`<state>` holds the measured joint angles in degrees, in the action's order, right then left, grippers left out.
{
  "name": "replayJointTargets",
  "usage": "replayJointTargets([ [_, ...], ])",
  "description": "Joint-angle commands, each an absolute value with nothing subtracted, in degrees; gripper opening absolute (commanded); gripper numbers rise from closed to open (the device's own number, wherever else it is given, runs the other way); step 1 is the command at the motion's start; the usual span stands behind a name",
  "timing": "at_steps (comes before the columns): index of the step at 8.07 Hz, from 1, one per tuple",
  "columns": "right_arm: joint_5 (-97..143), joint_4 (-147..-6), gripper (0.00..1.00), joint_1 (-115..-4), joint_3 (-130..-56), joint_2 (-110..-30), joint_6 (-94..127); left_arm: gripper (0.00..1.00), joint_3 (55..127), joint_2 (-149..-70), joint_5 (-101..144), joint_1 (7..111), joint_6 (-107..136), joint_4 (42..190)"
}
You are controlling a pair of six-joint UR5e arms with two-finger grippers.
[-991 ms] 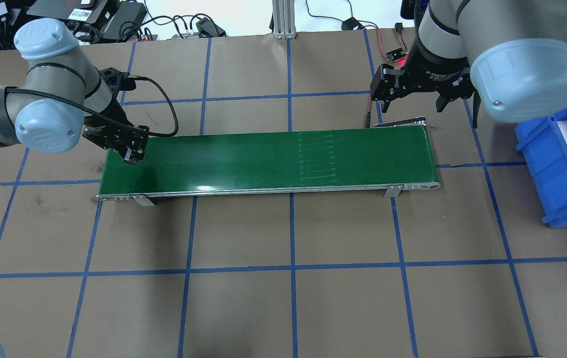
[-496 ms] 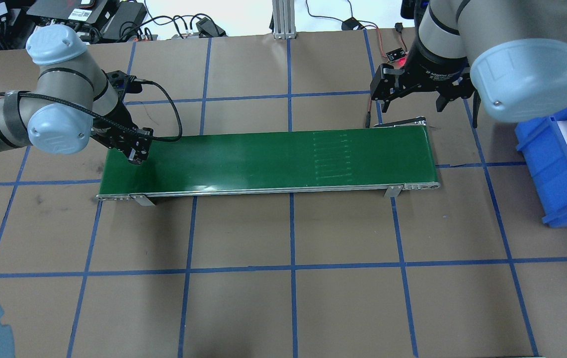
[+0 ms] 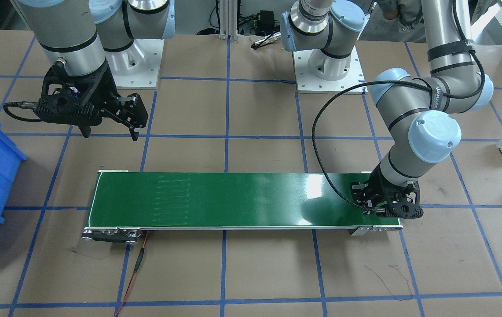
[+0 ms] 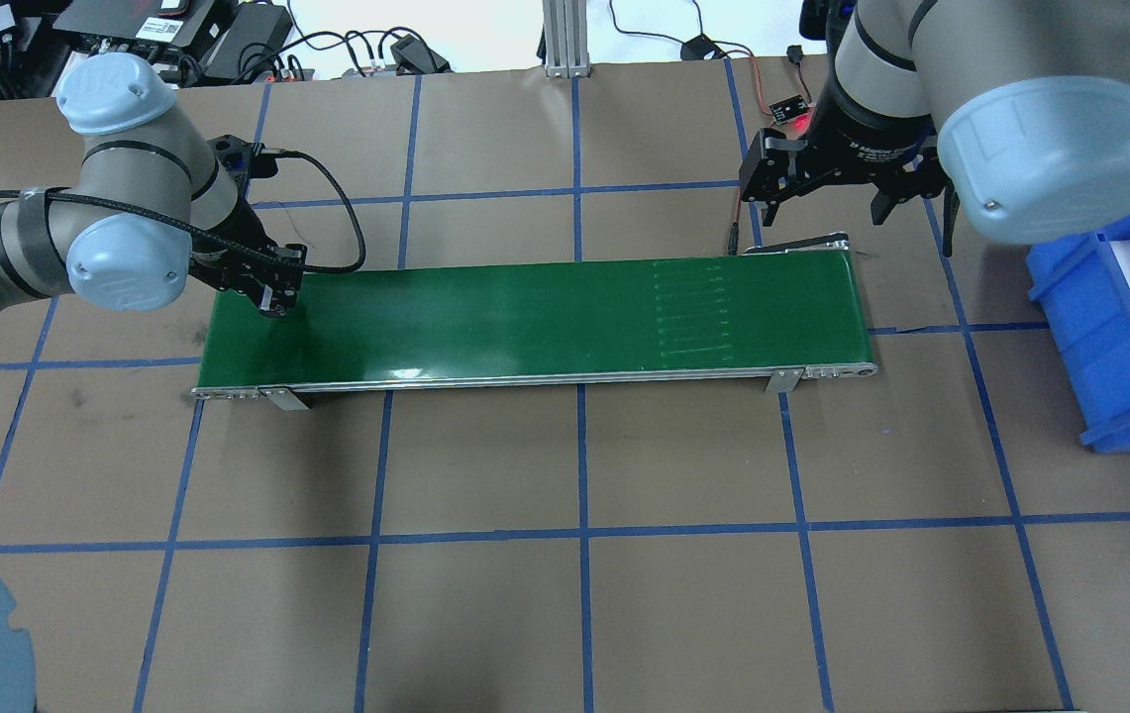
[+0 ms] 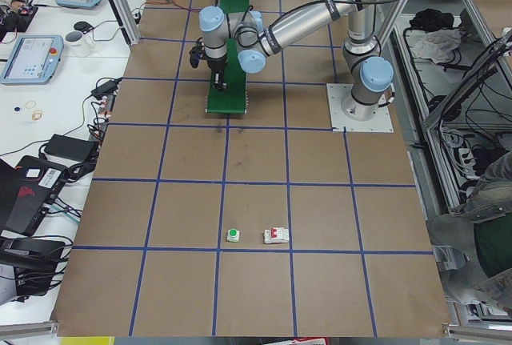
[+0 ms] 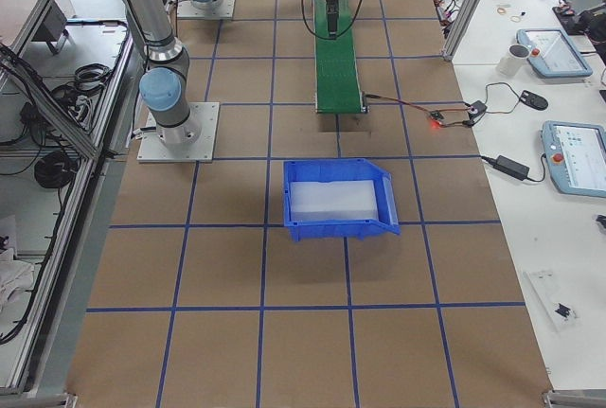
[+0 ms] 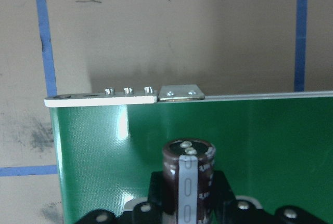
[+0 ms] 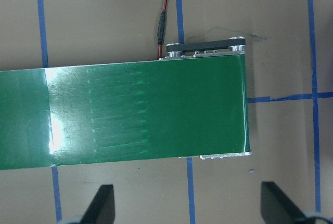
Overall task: Move capacitor from left to right
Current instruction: 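Carry the capacitor over the belt's near end and lower it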
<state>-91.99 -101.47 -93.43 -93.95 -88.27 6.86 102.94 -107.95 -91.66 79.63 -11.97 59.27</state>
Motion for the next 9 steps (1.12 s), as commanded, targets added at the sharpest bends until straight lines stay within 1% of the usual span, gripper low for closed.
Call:
replayJointTargets([
  [1,-92.0,-101.3,1.0,-93.4,-94.0,-88.2,6.9,0.11,103.0,-108.2,-91.6,79.6,-7.8,58.8],
  [2,-92.1,-101.4,1.0,-93.4,-94.0,-88.2,6.9,0.12,103.1,-108.2,-91.6,79.6,-7.7,58.8],
  [3,-92.1,-101.4,1.0,-93.4,-94.0,-88.3,6.9,0.33,103.1,-108.4,-91.7,79.6,-7.6,58.8],
  [4,-92.1,-101.3,1.0,-93.4,-94.0,-88.2,6.9,0.61,103.1,-108.7,-91.8,79.6,-7.0,58.7],
  [5,-92.1,-101.3,1.0,-93.3,-94.0,-88.3,6.8,0.97,103.0,-109.3,-92.1,79.6,-6.9,58.6],
  [6,-92.1,-101.3,1.0,-93.3,-94.0,-88.3,6.8,1.0,103.0,-109.4,-92.3,79.6,-7.0,58.7],
  [7,-92.1,-101.3,1.0,-93.3,-94.0,-88.3,6.8,1.0,103.0,-109.0,-92.4,79.6,-7.0,59.6],
  [8,-92.1,-101.3,1.0,-93.3,-94.0,-88.3,6.8,1.0,102.4,-106.6,-91.7,80.2,-6.2,62.5],
  [9,-92.2,-101.3,1.0,-93.3,-94.0,-88.3,6.8,1.0,102.0,-102.6,-89.4,80.2,-4.3,65.0],
])
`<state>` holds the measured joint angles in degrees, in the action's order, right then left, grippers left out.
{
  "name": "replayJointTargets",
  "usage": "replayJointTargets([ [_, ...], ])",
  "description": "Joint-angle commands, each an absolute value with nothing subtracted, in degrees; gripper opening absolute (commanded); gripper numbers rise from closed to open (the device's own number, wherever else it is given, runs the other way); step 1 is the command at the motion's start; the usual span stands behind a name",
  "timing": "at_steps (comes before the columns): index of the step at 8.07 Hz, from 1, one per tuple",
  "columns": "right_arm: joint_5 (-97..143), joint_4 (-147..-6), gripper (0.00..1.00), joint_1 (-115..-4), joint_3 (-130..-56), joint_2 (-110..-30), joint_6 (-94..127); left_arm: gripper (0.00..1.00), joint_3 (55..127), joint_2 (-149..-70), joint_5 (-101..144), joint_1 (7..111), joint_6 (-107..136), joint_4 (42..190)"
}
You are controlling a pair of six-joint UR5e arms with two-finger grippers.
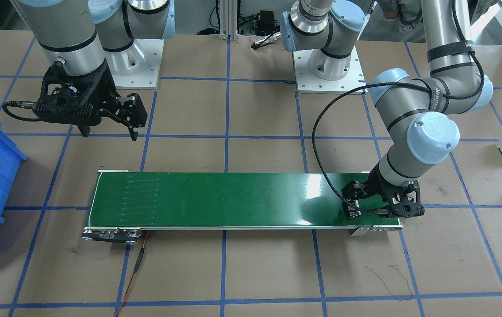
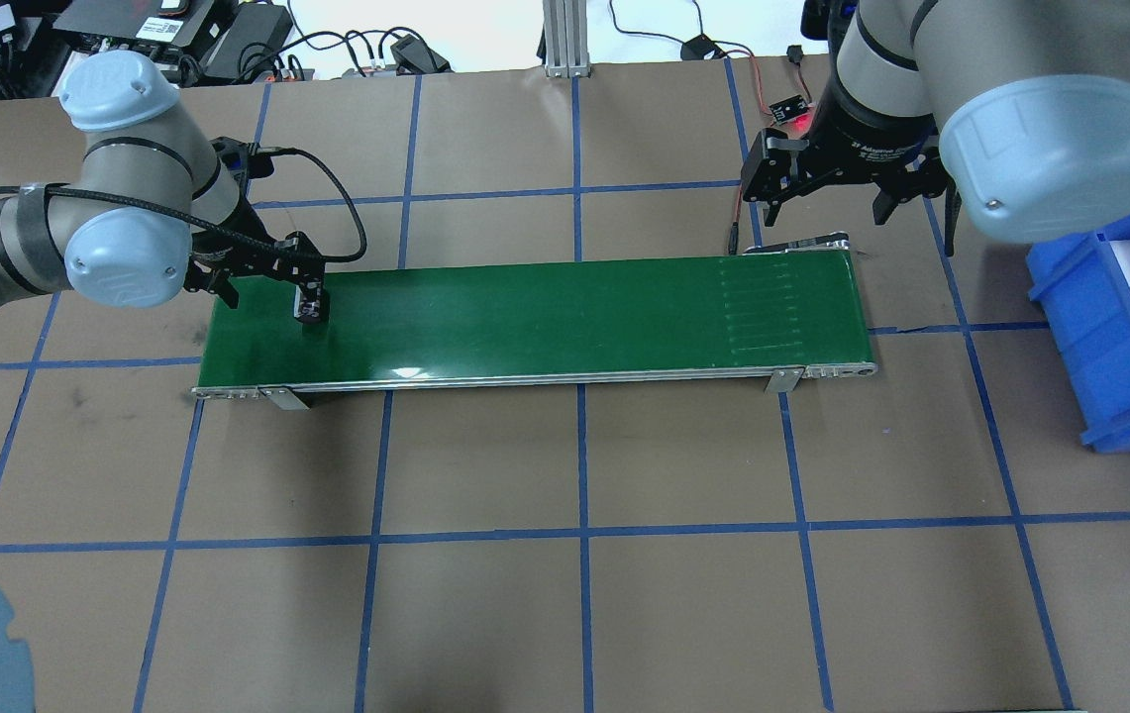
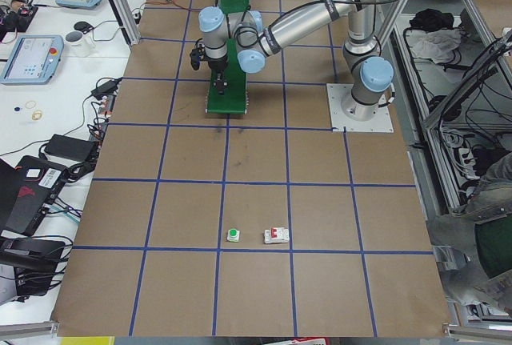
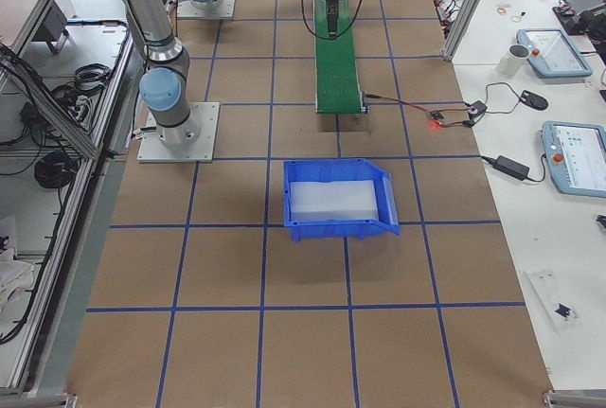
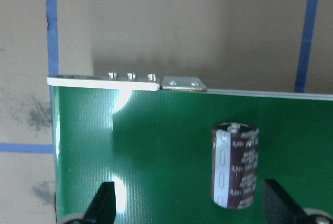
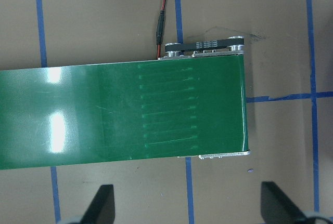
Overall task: Move capacitor from left to right
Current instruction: 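Release the capacitor on the belt and raise the left gripper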
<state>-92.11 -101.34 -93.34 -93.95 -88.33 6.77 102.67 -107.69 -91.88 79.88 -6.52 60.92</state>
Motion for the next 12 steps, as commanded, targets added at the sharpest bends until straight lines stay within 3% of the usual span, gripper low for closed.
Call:
replayJointTargets([
  [1,-92.1,-101.3,1.0,-93.3,-94.0,-88.3,6.8,1.0,99.9,-98.9,-87.2,79.9,-4.0,65.2],
  [5,-91.3,-102.0,1.0,-92.7,-94.0,-87.5,0.3,1.0,96.5,-95.3,-92.0,79.5,-6.4,65.5],
  [12,-82.7,-101.7,1.0,-84.9,-98.3,-85.5,-9.0,1.0,94.0,-92.8,-92.0,81.6,-5.2,82.6],
])
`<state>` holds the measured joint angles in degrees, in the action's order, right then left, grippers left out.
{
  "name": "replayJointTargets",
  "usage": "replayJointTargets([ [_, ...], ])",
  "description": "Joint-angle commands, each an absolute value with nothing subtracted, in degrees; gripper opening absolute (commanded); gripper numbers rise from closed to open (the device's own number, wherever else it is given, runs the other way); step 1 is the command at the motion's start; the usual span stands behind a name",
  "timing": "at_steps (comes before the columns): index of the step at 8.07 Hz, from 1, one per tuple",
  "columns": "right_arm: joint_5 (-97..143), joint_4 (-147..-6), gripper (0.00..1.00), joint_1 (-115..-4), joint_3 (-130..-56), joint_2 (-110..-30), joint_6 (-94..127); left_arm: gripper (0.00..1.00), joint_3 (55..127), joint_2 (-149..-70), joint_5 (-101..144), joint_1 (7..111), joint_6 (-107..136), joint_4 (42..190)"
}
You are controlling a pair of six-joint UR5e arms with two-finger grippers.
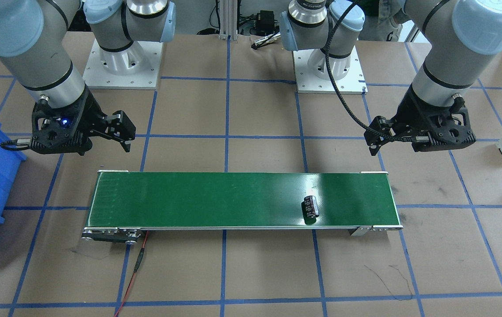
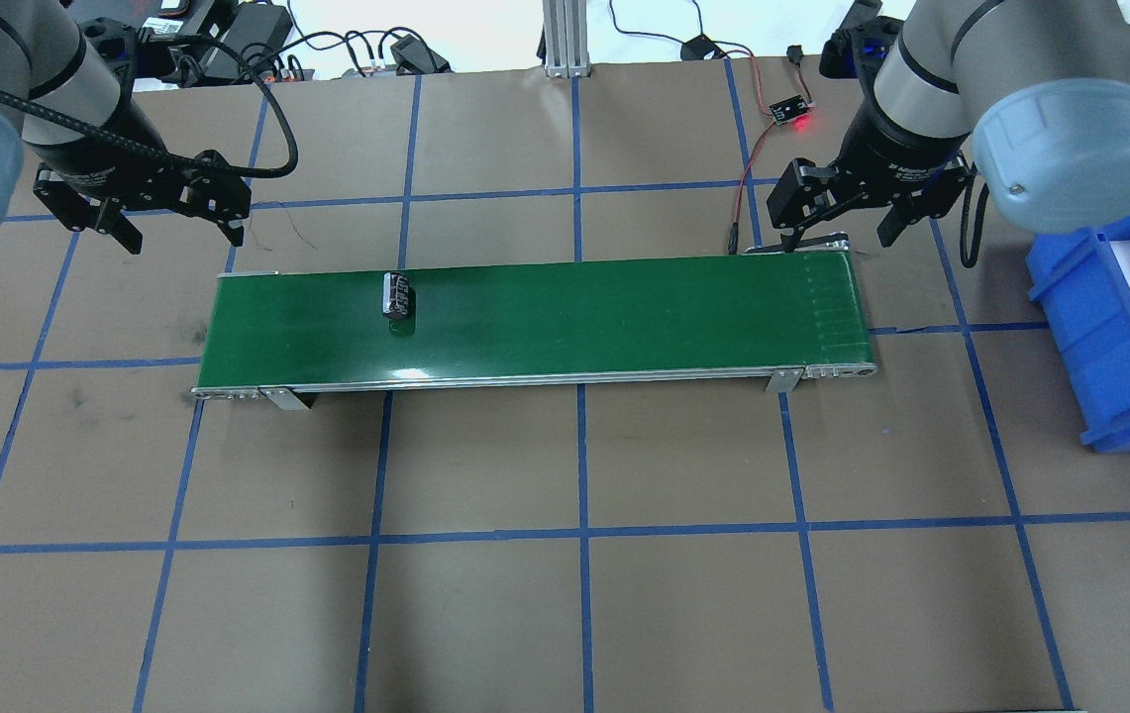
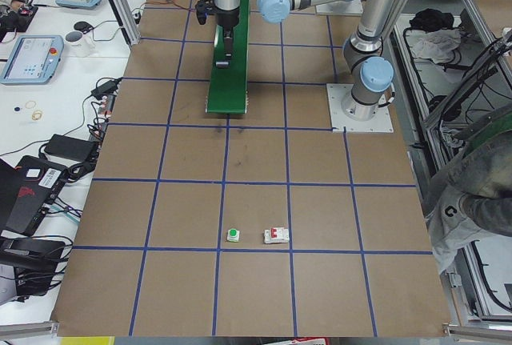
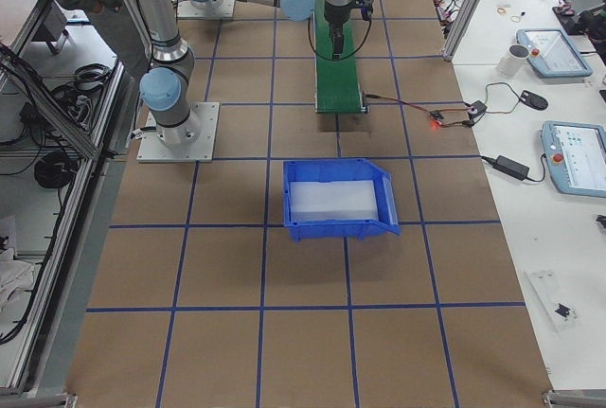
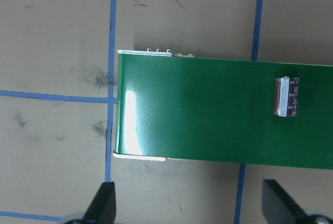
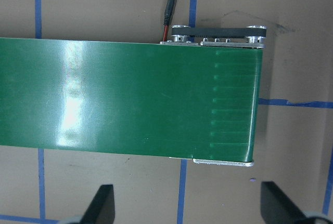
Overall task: Move capacitor from left to right
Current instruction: 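Lower the right gripper near the belt's far end while the belt carries the capacitor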
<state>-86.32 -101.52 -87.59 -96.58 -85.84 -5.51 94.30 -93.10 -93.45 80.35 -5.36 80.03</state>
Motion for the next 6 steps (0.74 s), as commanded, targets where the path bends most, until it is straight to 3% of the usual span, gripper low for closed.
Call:
replayJointTargets([
  [1,-81.0,-102.1,1.0,-83.9,-98.4,-84.6,-11.7,1.0,94.0,-93.1,-91.3,83.6,-4.1,82.6],
  [6,-77.9,-102.7,1.0,-82.4,-98.4,-81.5,-13.2,1.0,94.0,-91.7,-91.9,86.5,-2.5,86.5],
])
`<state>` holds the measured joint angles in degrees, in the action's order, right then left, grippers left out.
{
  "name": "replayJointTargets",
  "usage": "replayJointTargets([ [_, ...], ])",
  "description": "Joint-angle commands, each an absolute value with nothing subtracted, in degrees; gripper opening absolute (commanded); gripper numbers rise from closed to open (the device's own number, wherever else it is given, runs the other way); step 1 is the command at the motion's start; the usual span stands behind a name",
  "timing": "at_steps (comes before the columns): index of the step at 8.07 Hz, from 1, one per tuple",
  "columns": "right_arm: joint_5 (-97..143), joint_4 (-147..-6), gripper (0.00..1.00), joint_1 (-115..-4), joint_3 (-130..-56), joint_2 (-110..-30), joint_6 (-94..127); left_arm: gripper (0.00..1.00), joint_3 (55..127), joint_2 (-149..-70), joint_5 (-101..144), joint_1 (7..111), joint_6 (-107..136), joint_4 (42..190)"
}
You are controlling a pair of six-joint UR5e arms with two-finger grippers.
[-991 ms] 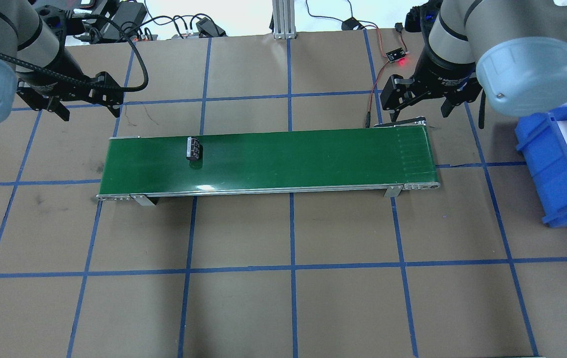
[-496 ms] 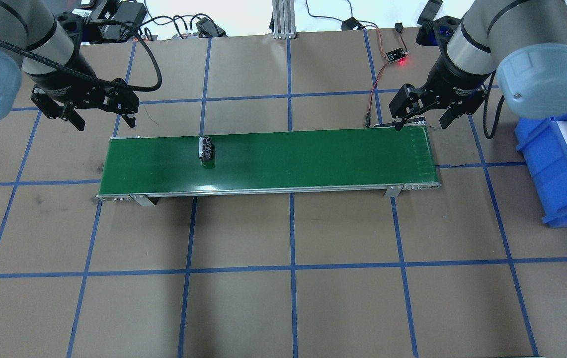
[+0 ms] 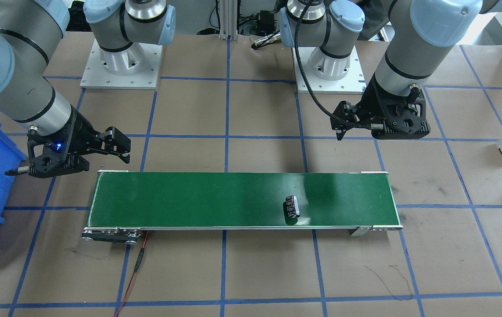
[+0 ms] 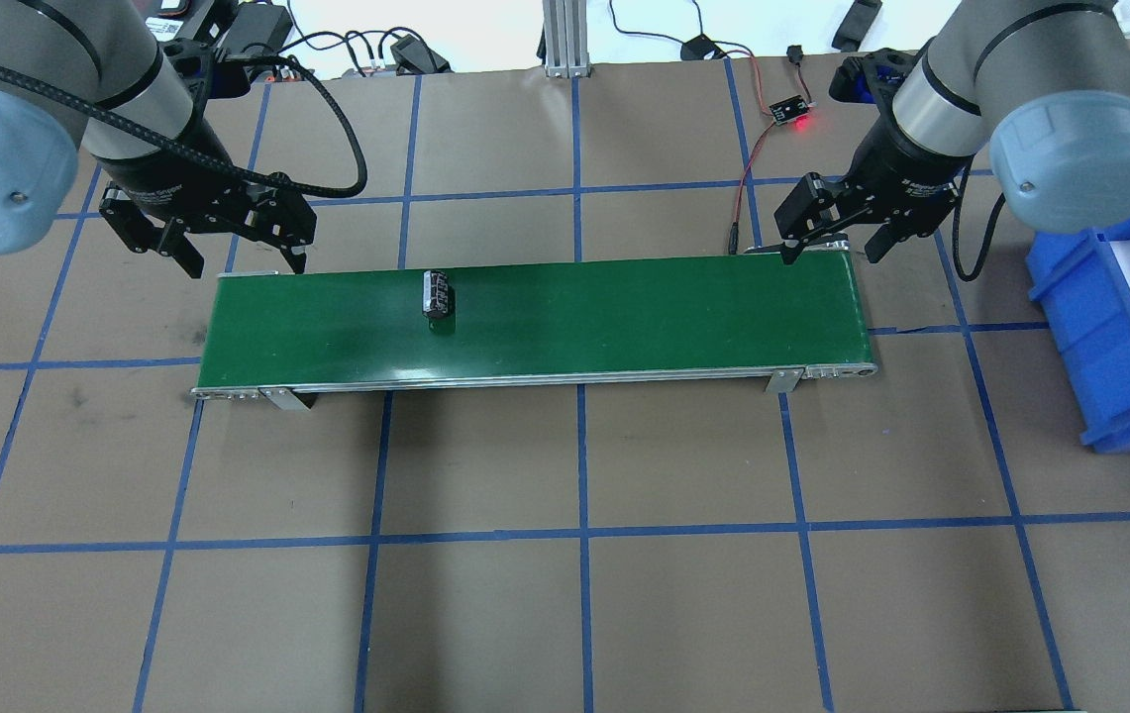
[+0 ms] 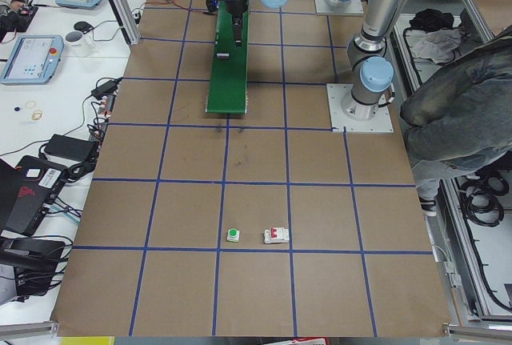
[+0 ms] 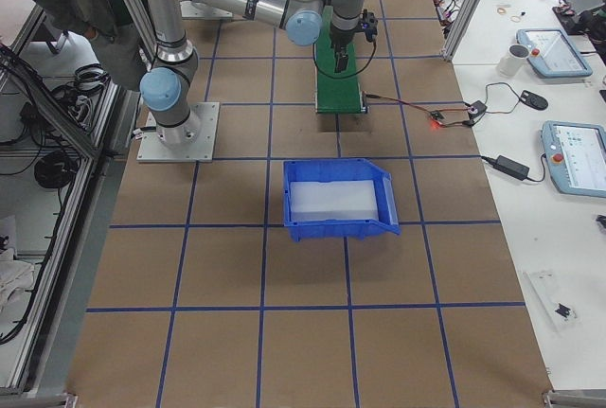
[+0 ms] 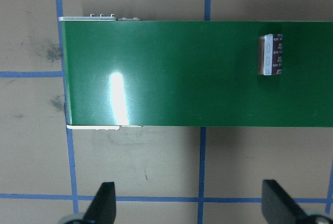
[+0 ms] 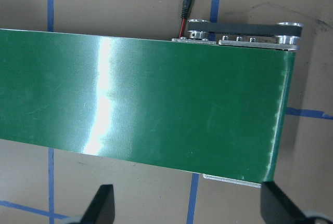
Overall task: Move capacitor from left to right
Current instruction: 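Lower the right gripper near the belt's far end while the belt carries the capacitor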
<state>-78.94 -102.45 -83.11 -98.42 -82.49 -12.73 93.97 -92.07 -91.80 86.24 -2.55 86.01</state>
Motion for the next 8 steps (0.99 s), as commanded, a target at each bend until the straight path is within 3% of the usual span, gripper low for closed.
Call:
replayJointTargets([
  [1,-77.9,-104.0,1.0,-82.3,-98.4,-80.7,-13.5,1.0,94.0,-91.5,-91.9,86.6,-2.5,86.7],
  [8,-74.7,-104.9,1.0,-82.2,-99.6,-78.3,-13.2,1.0,94.2,-90.4,-93.5,86.6,-2.4,87.2],
])
